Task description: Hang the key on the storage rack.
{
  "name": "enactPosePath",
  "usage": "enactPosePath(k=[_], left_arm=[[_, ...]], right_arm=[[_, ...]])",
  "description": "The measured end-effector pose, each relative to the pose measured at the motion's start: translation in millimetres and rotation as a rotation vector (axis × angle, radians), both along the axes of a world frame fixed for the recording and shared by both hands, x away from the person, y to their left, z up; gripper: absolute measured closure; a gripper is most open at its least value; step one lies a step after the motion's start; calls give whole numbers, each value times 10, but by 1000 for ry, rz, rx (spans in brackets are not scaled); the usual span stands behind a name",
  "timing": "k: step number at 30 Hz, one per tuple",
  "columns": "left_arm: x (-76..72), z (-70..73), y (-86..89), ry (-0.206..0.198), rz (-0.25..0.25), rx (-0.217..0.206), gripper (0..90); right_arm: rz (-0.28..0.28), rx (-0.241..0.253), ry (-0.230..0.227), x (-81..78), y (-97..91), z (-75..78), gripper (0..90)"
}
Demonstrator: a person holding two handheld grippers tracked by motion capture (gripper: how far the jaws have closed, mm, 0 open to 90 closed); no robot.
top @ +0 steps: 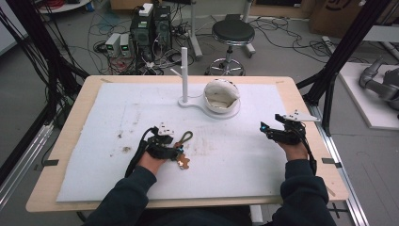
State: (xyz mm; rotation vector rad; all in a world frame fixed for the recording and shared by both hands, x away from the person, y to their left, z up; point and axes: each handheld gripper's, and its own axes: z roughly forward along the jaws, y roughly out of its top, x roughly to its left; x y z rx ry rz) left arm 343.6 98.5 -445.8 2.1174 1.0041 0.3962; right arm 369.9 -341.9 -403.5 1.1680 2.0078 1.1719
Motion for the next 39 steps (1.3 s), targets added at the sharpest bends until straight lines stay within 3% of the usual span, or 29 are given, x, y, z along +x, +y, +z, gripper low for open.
enactPosePath(k=[2, 4, 8, 16, 23, 33, 39], left_arm=[[-30, -2, -22, -25, -13, 20, 505], [-43, 2, -40, -30, -31, 23, 632], [-30, 8, -18, -24, -37, -10, 703], [3, 203, 128, -82, -51, -135, 714], [21, 467, 356, -194, -32, -296, 716], [135, 908, 556, -319, 6, -405, 717], [292, 1143, 580, -358, 19, -419, 718]], right_arm=[[2, -5, -1, -1, 17, -2, 261], [5, -10, -5, -6, 26, 2, 261], [0, -3, -3, -7, 19, 5, 261], [-1, 1, -6, -10, 7, 9, 261], [-3, 7, -8, -20, 0, 19, 261], [-2, 13, -11, -21, 1, 25, 262], [4, 17, -18, -21, 8, 30, 262]])
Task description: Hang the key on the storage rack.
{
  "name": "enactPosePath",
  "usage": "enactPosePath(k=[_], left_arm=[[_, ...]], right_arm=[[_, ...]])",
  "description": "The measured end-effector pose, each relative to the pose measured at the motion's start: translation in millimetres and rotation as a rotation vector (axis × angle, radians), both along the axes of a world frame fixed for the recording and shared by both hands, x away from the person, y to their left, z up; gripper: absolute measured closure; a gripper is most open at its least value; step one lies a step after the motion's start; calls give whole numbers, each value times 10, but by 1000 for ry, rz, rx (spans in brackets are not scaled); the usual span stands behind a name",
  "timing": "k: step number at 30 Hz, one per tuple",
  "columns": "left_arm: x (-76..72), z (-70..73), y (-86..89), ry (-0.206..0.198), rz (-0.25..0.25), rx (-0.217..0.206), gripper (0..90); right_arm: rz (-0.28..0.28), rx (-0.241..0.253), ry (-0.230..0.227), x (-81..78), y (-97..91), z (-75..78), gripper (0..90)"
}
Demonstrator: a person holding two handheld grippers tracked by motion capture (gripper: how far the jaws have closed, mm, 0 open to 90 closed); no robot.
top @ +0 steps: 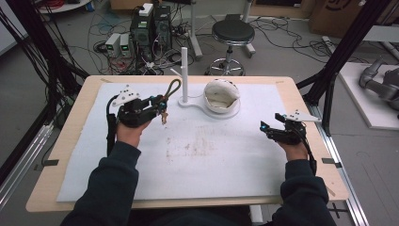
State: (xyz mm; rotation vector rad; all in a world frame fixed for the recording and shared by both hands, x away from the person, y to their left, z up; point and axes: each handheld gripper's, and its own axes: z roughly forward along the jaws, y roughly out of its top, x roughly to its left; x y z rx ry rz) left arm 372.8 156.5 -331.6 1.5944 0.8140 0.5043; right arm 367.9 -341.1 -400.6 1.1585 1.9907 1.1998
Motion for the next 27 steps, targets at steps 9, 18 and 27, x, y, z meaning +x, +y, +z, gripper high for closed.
enactPosePath(k=[9, 18, 27], left_arm=[[306, 262, -80, -10, 27, 28, 718], [616, 205, -244, 59, 56, 42, 717], [836, 41, -359, 122, 130, 79, 716]], right_arm=[[2, 8, -5, -1, 6, 9, 262], [4, 10, -5, -5, -9, 11, 262], [5, 16, 1, -16, -20, 6, 262]])
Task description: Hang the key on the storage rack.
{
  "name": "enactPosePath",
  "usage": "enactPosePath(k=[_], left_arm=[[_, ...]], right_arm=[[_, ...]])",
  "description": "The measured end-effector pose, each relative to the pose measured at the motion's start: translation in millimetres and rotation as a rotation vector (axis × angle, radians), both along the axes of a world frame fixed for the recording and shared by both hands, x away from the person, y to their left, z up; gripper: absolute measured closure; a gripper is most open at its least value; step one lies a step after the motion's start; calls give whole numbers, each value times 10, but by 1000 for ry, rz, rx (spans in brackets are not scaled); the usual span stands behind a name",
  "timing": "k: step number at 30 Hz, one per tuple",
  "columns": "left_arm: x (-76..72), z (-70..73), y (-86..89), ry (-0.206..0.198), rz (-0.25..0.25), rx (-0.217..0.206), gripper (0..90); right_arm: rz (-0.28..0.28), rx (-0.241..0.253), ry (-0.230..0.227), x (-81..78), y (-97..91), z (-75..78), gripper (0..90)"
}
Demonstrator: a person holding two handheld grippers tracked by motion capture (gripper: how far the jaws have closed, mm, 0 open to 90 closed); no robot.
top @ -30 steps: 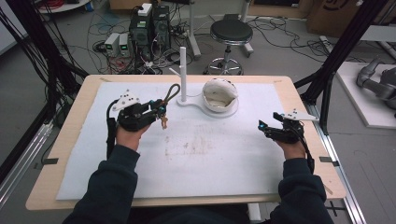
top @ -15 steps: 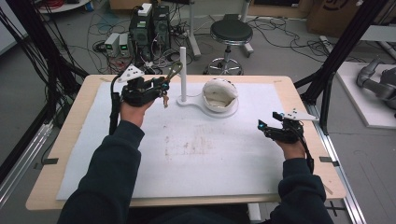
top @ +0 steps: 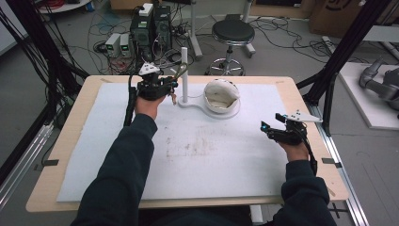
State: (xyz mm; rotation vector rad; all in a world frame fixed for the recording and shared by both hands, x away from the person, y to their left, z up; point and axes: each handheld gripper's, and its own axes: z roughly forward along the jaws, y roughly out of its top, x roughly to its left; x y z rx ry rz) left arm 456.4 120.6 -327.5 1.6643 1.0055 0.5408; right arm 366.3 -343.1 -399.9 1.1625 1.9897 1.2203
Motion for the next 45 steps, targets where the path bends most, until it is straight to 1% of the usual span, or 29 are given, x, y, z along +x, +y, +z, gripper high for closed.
enactPosePath(k=[1, 3, 4, 6, 9, 12, 13, 14, 15, 16, 18, 20, 22, 23, 25, 26, 28, 29, 31, 33, 34, 36, 37, 38, 40, 42, 45], left_arm=[[22, -31, -14, 11, 8, 14, 715], [42, -83, -39, 25, 7, 39, 714], [45, -112, -50, 30, 12, 45, 711], [37, -168, -48, 31, 15, 23, 699], [15, -234, -18, 38, 18, 16, 664], [-33, -334, 73, 47, 24, 2, 562], [-52, -372, 117, 49, 24, -9, 541], [-74, -406, 167, 51, 25, -28, 522], [-94, -433, 213, 55, 20, -41, 505], [-123, -455, 255, 49, 15, -51, 474], [-186, -488, 333, 37, -14, -68, 427], [-262, -509, 394, 16, -36, -77, 345], [-347, -523, 452, -3, -60, -90, 224], [-402, -526, 495, -17, -96, -103, 204], [-489, -525, 539, -54, -118, -111, 197], [-549, -530, 571, -83, -138, -111, 196], [-628, -538, 602, -121, -159, -87, 200], [-668, -545, 618, -131, -170, -82, 200], [-742, -559, 646, -140, -174, -70, 200], [-812, -582, 684, -145, -168, -53, 200], [-855, -605, 709, -149, -156, -38, 200], [-912, -652, 741, -143, -137, -27, 197], [-940, -672, 753, -138, -124, -5, 196], [-976, -699, 770, -150, -115, -2, 196], [-1028, -741, 816, -156, -100, 0, 197], [-1051, -757, 860, -147, -84, -9, 188], [-1091, -781, 924, -145, -68, -33, 185]], right_arm=[[3, -3, -3, 0, 2, -3, 262], [4, -4, -2, -1, 4, -2, 262], [4, -2, 0, -2, 9, -2, 262], [8, -3, -4, -1, 11, -1, 262], [7, -3, -4, -1, 10, -2, 262], [7, -4, -3, -2, 12, -3, 262], [9, -6, -2, -1, 13, -3, 262], [8, -7, -4, -1, 13, -5, 262], [8, -7, -2, 0, 13, -5, 262], [9, -7, -2, 2, 12, -8, 262], [9, -7, 0, 4, 10, -15, 261], [11, -6, 5, 5, 10, -20, 261], [13, -6, 5, 7, 8, -23, 262], [14, -4, 6, 6, 8, -26, 262], [22, -2, 7, 5, 9, -40, 261], [27, -4, 7, 5, 7, -42, 261], [34, 1, 5, 0, 8, -45, 261], [38, 5, 3, 0, 9, -45, 261], [42, 10, 6, -1, 12, -46, 261], [48, 2, 2, 0, 12, -48, 261], [49, 2, 1, -3, 15, -47, 261], [51, 2, -2, -13, 22, -42, 261], [52, 1, -4, -15, 24, -39, 261], [53, -1, -6, -20, 25, -37, 261], [57, -4, -6, -30, 27, -32, 261], [61, -5, 2, -51, 37, -24, 260], [79, -38, 1, -81, 68, -22, 250]])
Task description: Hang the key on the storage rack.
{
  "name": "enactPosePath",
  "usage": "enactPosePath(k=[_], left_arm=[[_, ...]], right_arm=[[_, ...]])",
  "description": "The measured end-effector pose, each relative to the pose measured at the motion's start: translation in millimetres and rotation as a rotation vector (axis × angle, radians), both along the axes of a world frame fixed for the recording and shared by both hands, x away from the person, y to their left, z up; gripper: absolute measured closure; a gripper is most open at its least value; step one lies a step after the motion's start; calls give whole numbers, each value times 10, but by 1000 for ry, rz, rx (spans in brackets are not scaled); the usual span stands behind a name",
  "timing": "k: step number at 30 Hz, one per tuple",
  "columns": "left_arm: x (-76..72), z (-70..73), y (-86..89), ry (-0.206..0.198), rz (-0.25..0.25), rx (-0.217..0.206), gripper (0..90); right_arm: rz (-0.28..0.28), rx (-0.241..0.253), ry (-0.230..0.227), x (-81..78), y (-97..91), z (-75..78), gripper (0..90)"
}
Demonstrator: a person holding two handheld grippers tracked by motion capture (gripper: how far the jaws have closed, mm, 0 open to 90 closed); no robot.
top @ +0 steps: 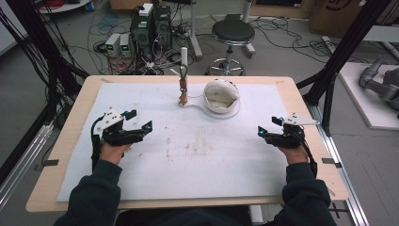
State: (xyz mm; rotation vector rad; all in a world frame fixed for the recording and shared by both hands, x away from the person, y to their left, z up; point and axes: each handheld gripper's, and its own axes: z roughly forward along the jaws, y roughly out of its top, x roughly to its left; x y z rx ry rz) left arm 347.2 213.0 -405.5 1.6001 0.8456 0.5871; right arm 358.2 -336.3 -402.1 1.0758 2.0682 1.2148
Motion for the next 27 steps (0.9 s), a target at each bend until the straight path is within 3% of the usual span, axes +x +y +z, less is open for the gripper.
enactPosePath(k=[9, 27], left_arm=[[-20, -65, 12, 17, 3, 3, 186], [-27, -63, 6, 22, 9, 12, 188]], right_arm=[[24, -22, 0, -64, 83, 11, 243], [13, 12, 12, -54, 23, -22, 218]])
